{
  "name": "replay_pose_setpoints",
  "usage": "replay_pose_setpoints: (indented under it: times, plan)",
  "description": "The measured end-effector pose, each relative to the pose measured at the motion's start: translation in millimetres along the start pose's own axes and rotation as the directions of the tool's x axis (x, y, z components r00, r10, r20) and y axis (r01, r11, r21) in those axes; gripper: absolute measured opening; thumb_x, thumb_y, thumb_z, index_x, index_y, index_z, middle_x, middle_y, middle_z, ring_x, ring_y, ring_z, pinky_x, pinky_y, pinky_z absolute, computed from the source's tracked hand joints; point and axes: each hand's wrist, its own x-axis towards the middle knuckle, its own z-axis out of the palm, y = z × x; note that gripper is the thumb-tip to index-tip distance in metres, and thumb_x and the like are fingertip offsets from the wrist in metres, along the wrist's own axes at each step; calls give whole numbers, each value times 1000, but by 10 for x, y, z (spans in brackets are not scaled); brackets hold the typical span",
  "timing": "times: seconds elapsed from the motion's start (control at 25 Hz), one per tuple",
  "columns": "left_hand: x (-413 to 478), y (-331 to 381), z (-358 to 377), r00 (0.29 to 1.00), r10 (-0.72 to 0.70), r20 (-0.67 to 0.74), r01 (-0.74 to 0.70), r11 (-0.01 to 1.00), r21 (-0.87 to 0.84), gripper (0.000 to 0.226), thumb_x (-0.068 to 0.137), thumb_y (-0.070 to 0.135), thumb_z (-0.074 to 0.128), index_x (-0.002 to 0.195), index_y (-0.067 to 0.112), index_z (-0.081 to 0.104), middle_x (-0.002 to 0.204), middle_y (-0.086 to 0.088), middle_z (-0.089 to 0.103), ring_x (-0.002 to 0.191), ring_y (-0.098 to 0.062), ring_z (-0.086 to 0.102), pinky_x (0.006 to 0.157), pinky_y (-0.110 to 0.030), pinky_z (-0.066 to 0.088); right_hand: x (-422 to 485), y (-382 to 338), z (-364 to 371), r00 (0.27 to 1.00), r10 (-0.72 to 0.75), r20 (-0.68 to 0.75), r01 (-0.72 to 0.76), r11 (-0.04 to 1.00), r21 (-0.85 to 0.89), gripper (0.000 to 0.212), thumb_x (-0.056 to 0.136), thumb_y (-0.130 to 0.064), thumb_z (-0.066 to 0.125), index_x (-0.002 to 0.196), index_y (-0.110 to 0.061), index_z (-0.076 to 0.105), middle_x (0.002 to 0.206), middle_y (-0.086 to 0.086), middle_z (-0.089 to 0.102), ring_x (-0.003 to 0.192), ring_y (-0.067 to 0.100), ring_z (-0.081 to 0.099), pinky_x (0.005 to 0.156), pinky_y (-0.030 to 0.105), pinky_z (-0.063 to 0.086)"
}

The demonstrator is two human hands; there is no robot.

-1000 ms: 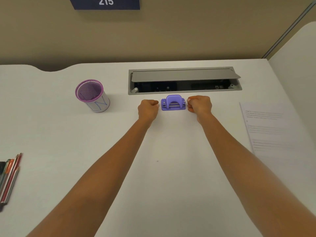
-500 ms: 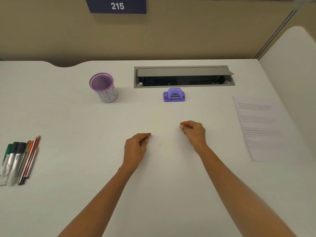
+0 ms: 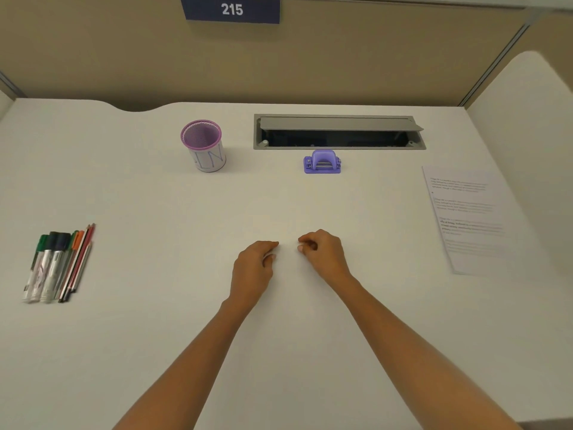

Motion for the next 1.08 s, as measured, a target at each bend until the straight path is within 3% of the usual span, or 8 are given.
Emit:
replay_pose_setpoints:
  times: [0.32, 0.48, 0.76, 0.92, 1.08]
  plan:
    - [-51, -19, -56, 1000, -1, 22, 1, 1000, 17, 33, 91, 8, 53, 121, 15, 65, 123, 1, 66, 112, -17, 62, 98, -31, 47, -2, -126, 135, 992, -121, -38, 100, 928, -359, 22, 95, -11, 51, 107, -5, 68, 107, 9, 65, 104, 26, 58, 82, 37, 49]
    - [-51, -29, -65, 1000, 1, 31, -2, 1000, 24, 32, 91, 8, 53, 120, 14, 65, 122, 1, 67, 110, -18, 62, 96, -30, 48, 29, -202, 141, 987, -158, 13, 143, 851, -505, 18, 92, -2, 47, 97, -3, 65, 102, 10, 63, 97, 27, 56, 69, 34, 45]
    - [-18, -8, -61, 1000, 0, 25, -1, 999, 33, 31, 91, 9, 54, 119, 14, 65, 120, 1, 67, 108, -18, 63, 93, -31, 50, -15, -262, 199, 973, -216, 83, 217, 727, -651, 25, 80, 10, 46, 96, -4, 57, 104, 11, 58, 100, 26, 52, 63, 27, 37]
    - [19, 17, -60, 1000, 1, 30, -1, 1000, 27, 30, 91, 10, 55, 119, 13, 65, 120, -1, 68, 108, -18, 63, 93, -30, 50, -2, -239, 203, 973, -201, 109, 224, 743, -631, 24, 81, 8, 46, 100, -3, 56, 106, 12, 57, 102, 26, 51, 66, 28, 38]
    - [86, 22, -87, 999, -26, 28, 26, 1000, 17, 30, 92, 17, 56, 121, 15, 64, 123, 0, 66, 110, -17, 62, 94, -32, 50, 105, -228, 103, 998, -6, 61, 26, 936, -350, 15, 88, -5, 49, 96, -4, 62, 104, 10, 63, 98, 27, 59, 77, 33, 47]
